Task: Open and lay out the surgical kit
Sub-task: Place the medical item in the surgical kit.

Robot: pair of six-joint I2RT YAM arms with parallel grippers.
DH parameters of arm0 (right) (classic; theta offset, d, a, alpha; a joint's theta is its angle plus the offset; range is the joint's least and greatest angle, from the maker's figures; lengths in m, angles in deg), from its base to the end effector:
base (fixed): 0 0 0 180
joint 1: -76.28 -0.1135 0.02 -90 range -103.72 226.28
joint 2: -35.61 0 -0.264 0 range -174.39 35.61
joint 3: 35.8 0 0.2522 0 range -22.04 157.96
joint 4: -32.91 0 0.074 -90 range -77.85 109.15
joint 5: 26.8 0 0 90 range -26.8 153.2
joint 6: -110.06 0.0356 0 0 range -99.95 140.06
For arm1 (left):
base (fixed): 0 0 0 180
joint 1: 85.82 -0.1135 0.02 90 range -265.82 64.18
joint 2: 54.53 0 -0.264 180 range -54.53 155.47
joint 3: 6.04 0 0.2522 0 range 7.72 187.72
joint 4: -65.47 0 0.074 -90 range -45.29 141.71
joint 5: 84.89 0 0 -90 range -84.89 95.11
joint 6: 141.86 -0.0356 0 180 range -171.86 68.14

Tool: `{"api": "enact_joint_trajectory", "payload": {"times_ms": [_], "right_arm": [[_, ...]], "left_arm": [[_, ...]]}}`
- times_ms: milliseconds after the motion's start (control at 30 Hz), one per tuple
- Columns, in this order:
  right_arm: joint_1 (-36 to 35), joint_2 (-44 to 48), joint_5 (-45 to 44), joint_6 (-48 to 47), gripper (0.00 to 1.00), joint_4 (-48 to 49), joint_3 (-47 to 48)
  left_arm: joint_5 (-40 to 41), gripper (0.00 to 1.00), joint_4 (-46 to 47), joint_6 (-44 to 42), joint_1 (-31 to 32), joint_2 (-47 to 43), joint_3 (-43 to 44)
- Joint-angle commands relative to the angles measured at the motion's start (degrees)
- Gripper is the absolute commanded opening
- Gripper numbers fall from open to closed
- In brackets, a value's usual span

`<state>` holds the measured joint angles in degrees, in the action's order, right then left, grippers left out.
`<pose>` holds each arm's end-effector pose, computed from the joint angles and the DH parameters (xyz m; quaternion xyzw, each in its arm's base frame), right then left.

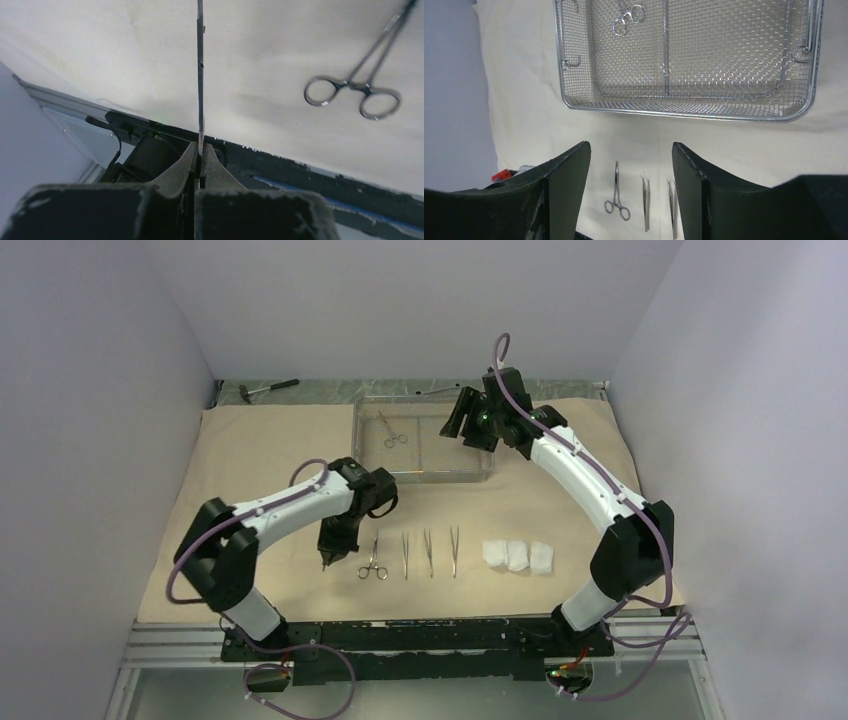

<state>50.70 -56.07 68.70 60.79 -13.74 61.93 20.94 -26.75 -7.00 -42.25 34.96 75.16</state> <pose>0.3247 0.1592 0.3327 0.0998 0.9022 0.2648 0.3256 0.1860 -0.1635 0.2347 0.0015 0.9864 0.1615 0.0306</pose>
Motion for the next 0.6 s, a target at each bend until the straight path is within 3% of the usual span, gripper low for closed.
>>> {"api": "enact_joint_trajectory", "payload": {"times_ms": [0,167,567], "right_arm": [[0.3,3.1,-2.4,0.7,0.65,0.8,-1.2],[0.7,2.8,-2.5,0.6,0.65,0.1,-0.6],[1.2,-0.2,-2.4,-0.5,0.65,-2.8,2.9]], "left_arm": [[5.1,0.00,0.8,6.5,1.5,4.5,-1.6],[8.3,0.00,2.6,8.7,1.8,8.3,-3.5],[3.7,0.03,10.6,7.3,4.4,13.7,-7.2]]}}
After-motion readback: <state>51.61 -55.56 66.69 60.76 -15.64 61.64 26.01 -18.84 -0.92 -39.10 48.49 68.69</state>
